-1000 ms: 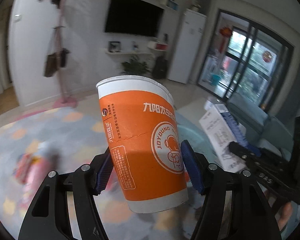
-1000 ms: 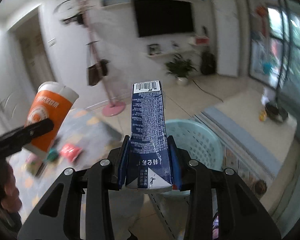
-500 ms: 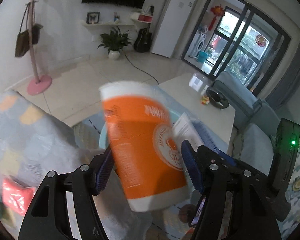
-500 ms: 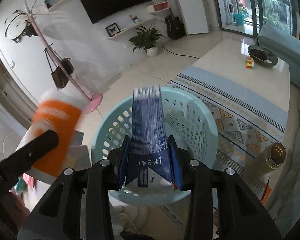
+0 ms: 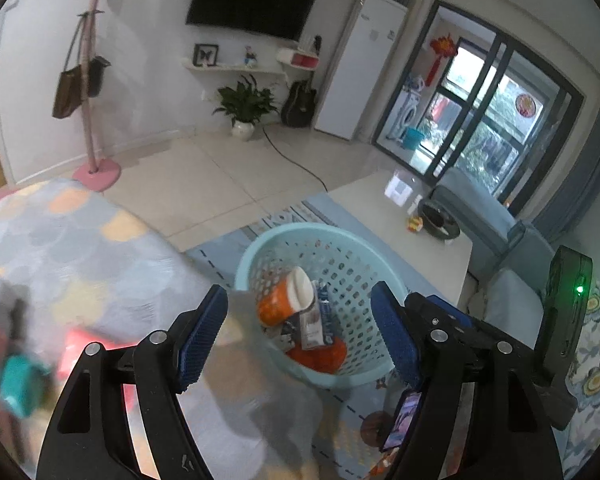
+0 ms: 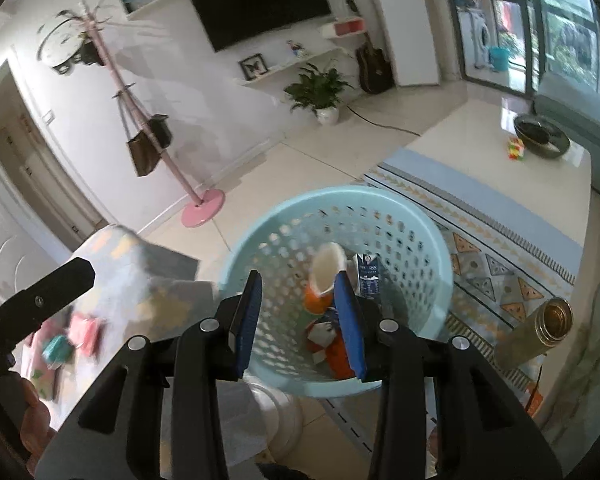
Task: Collect trash
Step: 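Move both open tools back over the table, then grasp the tiger playing-card box with the left tool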
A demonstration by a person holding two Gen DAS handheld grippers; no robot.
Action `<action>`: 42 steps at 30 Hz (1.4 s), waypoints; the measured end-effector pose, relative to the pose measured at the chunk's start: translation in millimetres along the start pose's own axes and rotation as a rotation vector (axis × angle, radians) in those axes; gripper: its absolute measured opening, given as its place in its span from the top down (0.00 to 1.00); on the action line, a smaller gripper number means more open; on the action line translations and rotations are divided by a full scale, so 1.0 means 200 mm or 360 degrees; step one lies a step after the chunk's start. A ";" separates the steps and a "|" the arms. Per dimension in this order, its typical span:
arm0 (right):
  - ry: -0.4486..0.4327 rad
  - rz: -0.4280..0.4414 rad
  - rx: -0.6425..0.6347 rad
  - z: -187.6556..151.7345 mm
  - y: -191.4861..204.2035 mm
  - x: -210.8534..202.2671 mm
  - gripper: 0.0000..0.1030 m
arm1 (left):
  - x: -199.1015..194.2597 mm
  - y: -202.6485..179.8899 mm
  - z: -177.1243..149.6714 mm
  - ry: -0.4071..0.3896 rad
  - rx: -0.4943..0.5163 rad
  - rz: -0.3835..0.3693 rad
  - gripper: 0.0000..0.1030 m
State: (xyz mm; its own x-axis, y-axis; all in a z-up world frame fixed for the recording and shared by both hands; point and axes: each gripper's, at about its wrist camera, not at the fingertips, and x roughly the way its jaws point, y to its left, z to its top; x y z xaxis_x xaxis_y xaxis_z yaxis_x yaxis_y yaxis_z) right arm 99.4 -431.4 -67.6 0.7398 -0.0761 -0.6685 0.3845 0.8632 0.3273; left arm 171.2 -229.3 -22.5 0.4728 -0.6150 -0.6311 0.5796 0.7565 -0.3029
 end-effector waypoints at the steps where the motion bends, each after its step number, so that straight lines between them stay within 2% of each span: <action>1: -0.0011 0.0015 -0.0028 0.00 0.04 -0.03 0.66 | -0.04 0.00 -0.01 -0.0017 -0.0006 0.0008 0.30; 9: -0.0058 0.0154 -0.0224 -0.04 0.38 -0.16 0.59 | -0.43 0.26 -0.06 -0.0153 -0.0116 0.0123 0.30; 15: -0.0033 0.0260 -0.0402 -0.10 0.69 -0.16 0.57 | -0.67 0.57 -0.13 -0.0208 -0.0271 0.0315 0.30; 18: 0.0009 0.0313 -0.0494 -0.13 0.86 -0.13 0.56 | -0.72 0.75 -0.13 -0.0149 -0.0336 0.0437 0.29; 22: 0.0075 0.0407 -0.0551 -0.18 1.02 -0.01 0.56 | -0.67 0.91 -0.14 -0.0055 -0.0361 0.0533 0.29; 23: 0.0082 0.0389 -0.0554 -0.20 1.05 0.03 0.56 | -0.65 0.93 -0.13 -0.0037 -0.0363 0.0543 0.30; 25: 0.0108 0.0382 -0.0570 -0.23 1.09 0.09 0.56 | -0.61 0.99 -0.14 0.0002 -0.0381 0.0549 0.31; 27: 0.0098 0.0353 -0.0592 -0.26 1.13 0.14 0.56 | -0.57 1.02 -0.13 0.0034 -0.0382 0.0540 0.42; 30: 0.0098 0.0327 -0.0618 -0.28 1.15 0.18 0.56 | -0.54 1.06 -0.14 0.0063 -0.0382 0.0575 0.43; 34: 0.0124 0.0327 -0.0603 -0.29 1.15 0.22 0.56 | -0.60 1.09 -0.20 0.0052 -0.0439 0.0527 0.45; 36: 0.0112 0.0338 -0.0598 -0.29 1.14 0.22 0.56 | -0.64 1.12 -0.24 0.0051 -0.0451 0.0555 0.49; 42: 0.0095 0.0362 -0.0609 -0.30 1.14 0.20 0.56 | -0.80 1.23 -0.37 0.0043 -0.0548 0.0641 0.49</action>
State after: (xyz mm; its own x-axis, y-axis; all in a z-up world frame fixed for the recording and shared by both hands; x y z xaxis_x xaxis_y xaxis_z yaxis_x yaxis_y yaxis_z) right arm 183.9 -208.1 -60.6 0.7446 0.1559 -0.6490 -0.0241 0.9780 0.2073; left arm 188.1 71.2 -48.9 0.5931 -0.2580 -0.7627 0.1017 0.9637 -0.2469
